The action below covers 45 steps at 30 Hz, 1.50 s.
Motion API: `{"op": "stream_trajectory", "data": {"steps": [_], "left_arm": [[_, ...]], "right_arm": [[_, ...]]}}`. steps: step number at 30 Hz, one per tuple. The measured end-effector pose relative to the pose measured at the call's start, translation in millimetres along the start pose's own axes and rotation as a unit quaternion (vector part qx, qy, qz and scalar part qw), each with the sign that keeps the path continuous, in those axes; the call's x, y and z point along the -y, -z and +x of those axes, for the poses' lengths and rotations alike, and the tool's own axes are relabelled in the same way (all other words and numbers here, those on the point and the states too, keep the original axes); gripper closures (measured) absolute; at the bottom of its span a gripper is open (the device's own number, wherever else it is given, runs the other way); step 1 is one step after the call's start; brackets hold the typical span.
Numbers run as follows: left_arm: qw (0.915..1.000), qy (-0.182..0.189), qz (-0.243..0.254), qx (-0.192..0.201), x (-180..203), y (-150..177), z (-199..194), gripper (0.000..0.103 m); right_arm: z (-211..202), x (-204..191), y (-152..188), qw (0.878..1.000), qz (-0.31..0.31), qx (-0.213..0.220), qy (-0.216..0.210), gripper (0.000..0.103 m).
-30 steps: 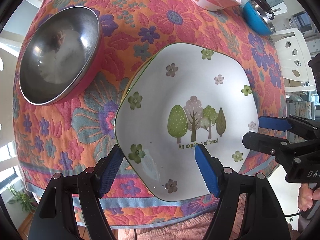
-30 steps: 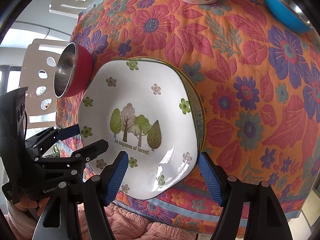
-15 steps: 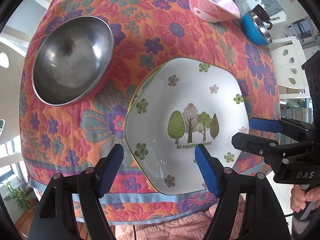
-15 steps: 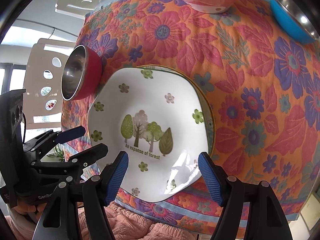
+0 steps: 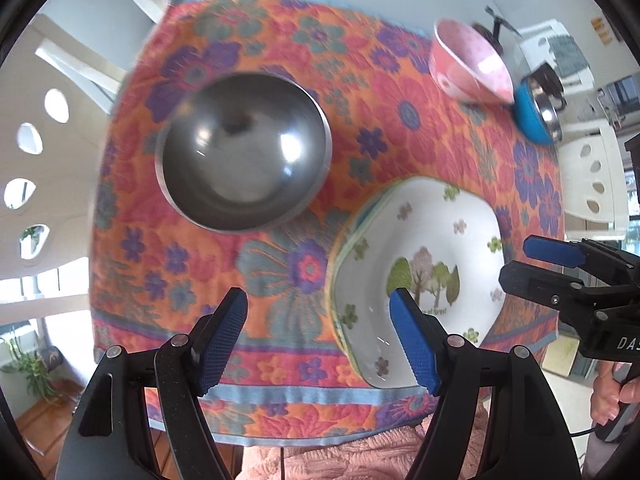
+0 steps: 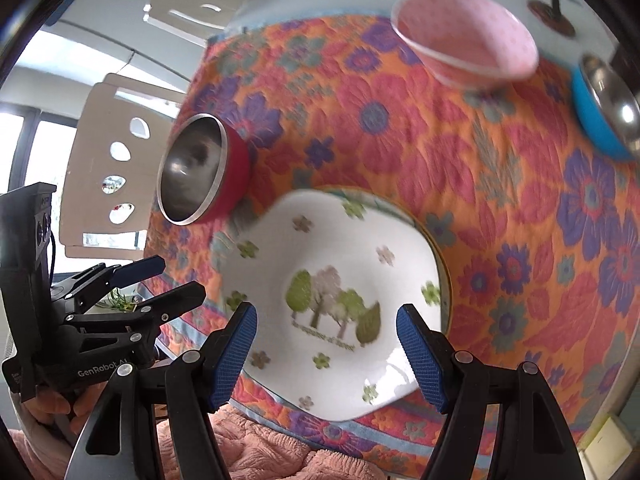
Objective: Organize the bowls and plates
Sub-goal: 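Move both tools to the rim of the red-backed steel bowl, then pinch the steel bowl rim with both tools and lift it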
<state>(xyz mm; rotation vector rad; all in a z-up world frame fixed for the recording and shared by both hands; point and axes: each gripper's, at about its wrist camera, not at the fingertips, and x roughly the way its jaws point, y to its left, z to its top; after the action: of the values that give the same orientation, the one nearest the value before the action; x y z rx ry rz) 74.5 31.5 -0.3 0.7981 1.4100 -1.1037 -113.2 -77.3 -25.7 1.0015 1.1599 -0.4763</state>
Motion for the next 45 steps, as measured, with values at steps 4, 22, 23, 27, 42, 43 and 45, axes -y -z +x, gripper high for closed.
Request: {"op": "stream_trajectory", "data": {"steps": [4, 22, 23, 27, 42, 43, 45], "left_arm": [[0.9996, -0.004, -0.017, 0.021, -15, -9, -15, 0.032], [0.992, -0.023, -0.098, 0.077, -110, -50, -43, 0.032], [0.9917, -0.017, -0.104, 0.073, -114, -51, -38, 0.032], [0.9906, 0.013, -0.128, 0.046, -125, -49, -14, 0.032], [0.9887, 0.055, -0.135, -0.034, -125, -59, 58, 0.038], [0.9887, 0.057, -0.135, -0.034, -124, -61, 60, 0.04], [0.9889, 0.056, -0.133, -0.036, -123, -64, 64, 0.043]], "right_arm": [[-11, -24, -18, 0.999, -0.032, 0.01, 0.002, 0.032], [-17, -112, -95, 0.993, -0.104, 0.042, -0.021, 0.032], [-13, -112, -98, 0.994, -0.099, 0.04, -0.024, 0.032], [20, -104, -106, 0.996, -0.044, 0.014, -0.072, 0.032], [113, -74, -124, 0.995, 0.041, -0.051, -0.072, 0.032], [117, -74, -125, 0.995, 0.044, -0.054, -0.073, 0.032], [125, -72, -126, 0.994, 0.047, -0.061, -0.075, 0.034]]}}
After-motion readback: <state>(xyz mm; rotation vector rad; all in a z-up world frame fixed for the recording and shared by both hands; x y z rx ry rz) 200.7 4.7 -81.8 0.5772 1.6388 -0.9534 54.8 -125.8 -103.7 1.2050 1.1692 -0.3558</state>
